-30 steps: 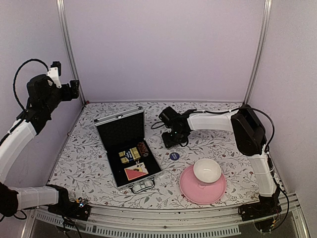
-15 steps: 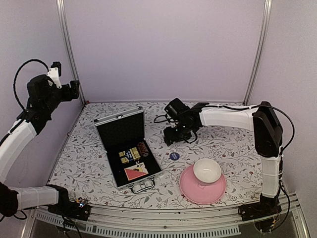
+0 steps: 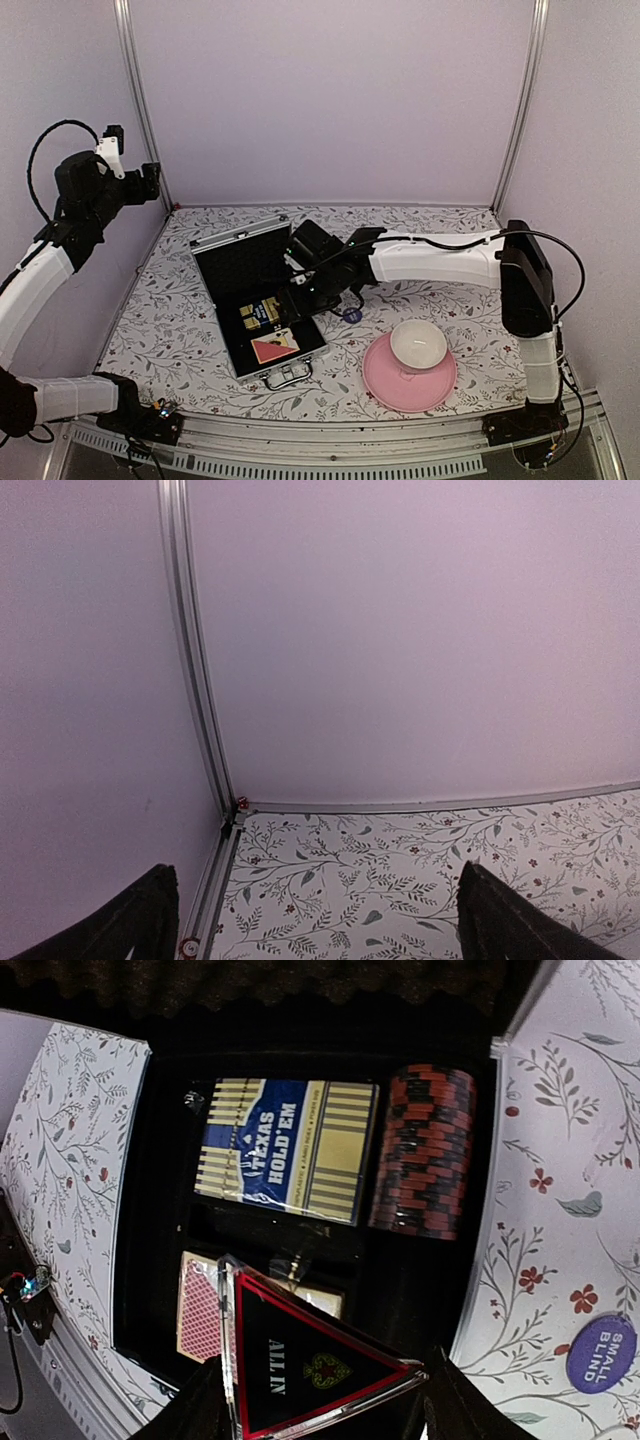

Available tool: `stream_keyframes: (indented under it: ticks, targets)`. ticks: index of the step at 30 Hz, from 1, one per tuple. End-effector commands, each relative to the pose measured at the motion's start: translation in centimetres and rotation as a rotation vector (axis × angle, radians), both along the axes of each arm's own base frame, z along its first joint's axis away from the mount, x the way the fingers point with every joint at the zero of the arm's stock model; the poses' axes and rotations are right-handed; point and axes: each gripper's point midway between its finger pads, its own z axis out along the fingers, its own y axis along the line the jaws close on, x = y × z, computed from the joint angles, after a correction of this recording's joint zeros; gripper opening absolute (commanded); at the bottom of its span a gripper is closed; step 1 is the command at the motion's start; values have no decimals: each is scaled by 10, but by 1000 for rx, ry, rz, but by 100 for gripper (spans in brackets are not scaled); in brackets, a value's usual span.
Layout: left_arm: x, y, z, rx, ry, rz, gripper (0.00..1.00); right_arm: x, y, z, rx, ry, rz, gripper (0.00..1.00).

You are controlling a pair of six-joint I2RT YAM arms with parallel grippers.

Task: Pack up texas hold em set

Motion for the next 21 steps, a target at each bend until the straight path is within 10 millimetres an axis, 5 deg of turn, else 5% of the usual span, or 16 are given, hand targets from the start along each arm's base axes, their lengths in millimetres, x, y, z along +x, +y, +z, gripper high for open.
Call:
stream_keyframes:
  ticks: [1,19,21]
  targets:
    - [0,3,3,1,-22,9,97,4,25,-1,46,-25,34,54]
    - [2,4,1,8,-13,16,97,20,63,-18,29,-197,256,55]
    - [2,4,-1,8,-10,16,97,21,65,-39,1,-198,280,55]
